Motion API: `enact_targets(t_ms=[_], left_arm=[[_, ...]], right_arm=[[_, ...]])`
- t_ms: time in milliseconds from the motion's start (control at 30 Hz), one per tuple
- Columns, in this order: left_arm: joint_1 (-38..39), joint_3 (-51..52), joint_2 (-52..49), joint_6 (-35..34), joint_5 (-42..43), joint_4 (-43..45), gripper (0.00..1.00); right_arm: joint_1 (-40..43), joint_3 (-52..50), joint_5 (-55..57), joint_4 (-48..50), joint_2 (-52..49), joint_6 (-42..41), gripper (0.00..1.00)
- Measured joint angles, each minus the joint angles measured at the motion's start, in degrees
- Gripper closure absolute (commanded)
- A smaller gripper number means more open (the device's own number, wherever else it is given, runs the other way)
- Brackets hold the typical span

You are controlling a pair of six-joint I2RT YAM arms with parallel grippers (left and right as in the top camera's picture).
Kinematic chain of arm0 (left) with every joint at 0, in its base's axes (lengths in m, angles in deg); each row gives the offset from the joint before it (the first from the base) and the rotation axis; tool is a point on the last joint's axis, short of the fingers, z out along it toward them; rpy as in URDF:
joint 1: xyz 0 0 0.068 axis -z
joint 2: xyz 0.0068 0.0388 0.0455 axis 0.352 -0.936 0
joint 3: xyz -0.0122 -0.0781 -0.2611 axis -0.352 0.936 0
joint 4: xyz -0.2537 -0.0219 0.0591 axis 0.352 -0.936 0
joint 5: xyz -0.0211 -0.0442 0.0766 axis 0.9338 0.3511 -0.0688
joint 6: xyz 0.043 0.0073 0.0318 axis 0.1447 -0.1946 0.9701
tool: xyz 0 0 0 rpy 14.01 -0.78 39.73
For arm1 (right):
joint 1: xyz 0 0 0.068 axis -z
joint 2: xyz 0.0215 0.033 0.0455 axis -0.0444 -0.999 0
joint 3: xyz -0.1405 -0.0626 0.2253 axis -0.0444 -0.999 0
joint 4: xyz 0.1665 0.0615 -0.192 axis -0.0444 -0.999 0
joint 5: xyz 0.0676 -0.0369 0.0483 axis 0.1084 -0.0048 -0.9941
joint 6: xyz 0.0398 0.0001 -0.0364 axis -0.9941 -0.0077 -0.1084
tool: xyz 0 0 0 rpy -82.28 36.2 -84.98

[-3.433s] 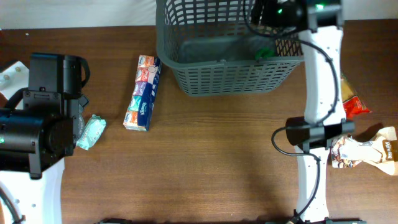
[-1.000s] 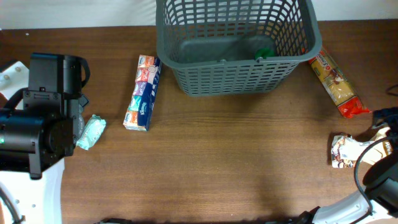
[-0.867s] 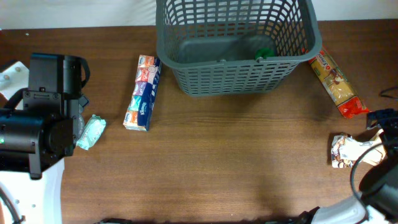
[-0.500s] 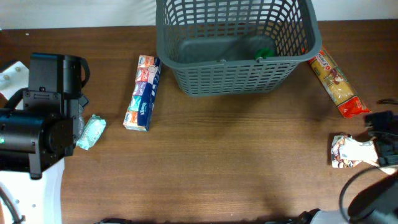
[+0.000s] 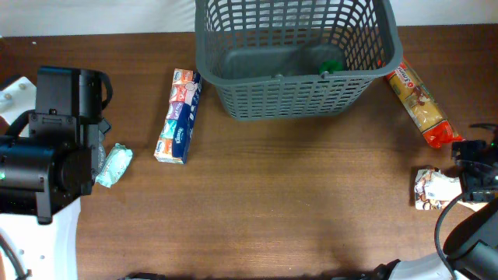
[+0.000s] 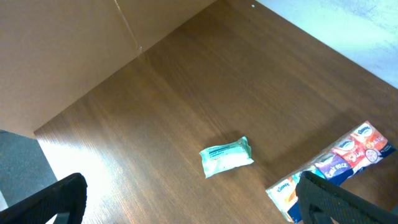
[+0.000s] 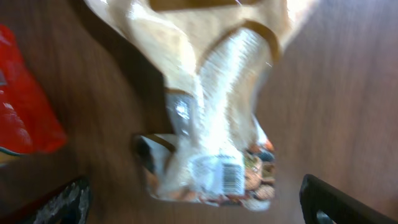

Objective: Pack container
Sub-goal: 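Lower the right gripper onto the Panitee bread bag and grasp it, then close the right gripper on the Panitee bag and lift it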

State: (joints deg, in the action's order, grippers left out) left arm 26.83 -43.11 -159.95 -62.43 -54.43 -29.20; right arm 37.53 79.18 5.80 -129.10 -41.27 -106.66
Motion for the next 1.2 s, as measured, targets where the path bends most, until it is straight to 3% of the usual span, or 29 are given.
enact_targets(t_ms=[467,833,1200], left_arm=[[0.0,0.0,0.0,0.0,0.0,0.0,0.01],[0.0,0.0,0.0,0.0,0.0,0.0,0.01],[0.0,0.0,0.0,0.0,0.0,0.0,0.01]], right_arm=[[0.0,0.0,1.1,1.6,-2.6,-0.2,0.02],[1.1,-0.1,2.6,3.7,-11.9,0.2,0.01],[1.1,-0.3,2.7,6.8,-12.0,1.6,0.01]])
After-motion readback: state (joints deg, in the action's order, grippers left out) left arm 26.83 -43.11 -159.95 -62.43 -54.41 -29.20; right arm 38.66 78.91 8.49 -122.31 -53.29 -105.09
